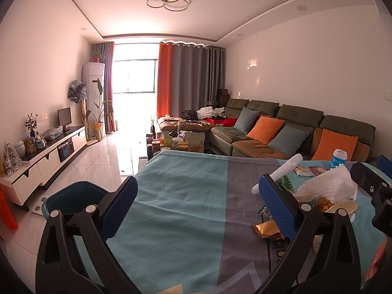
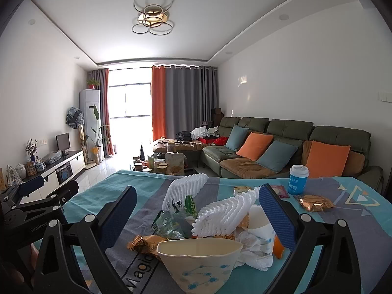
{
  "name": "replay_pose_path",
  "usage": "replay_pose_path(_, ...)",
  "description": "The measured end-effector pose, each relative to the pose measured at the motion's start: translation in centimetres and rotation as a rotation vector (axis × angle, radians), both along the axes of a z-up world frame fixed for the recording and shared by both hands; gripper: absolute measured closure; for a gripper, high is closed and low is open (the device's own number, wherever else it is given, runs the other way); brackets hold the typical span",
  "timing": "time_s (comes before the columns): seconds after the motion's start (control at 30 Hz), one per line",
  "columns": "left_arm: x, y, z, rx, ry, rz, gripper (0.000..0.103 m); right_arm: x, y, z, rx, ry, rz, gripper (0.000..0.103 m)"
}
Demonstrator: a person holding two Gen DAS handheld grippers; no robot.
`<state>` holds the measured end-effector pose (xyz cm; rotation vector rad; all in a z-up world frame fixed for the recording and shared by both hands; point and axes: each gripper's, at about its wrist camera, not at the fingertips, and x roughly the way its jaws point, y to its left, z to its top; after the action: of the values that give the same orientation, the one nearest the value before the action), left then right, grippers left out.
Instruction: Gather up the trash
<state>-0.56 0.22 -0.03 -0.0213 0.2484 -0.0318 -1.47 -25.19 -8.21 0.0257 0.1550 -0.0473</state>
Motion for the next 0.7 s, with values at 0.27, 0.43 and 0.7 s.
replay_pose_path(0.27,-0.08,0.07,0.10,0.000,-0.001,0.001,0.006,0.02,0.00,0.11,0.001,0.000,0.002,0.007)
replay_pose_path(0.43,-0.13,0.14,0.15,-0.003,-0.001,-0.001,0.006,0.02,0.00,0.12,0.000,0.000,0.001,0.007)
replay_pose_path(0.7,-0.18,0.17,0.20,-0.004,0.000,-0.004,0.006,-0.01,-0.05,0.09,-0.001,0.000,0.000,0.007)
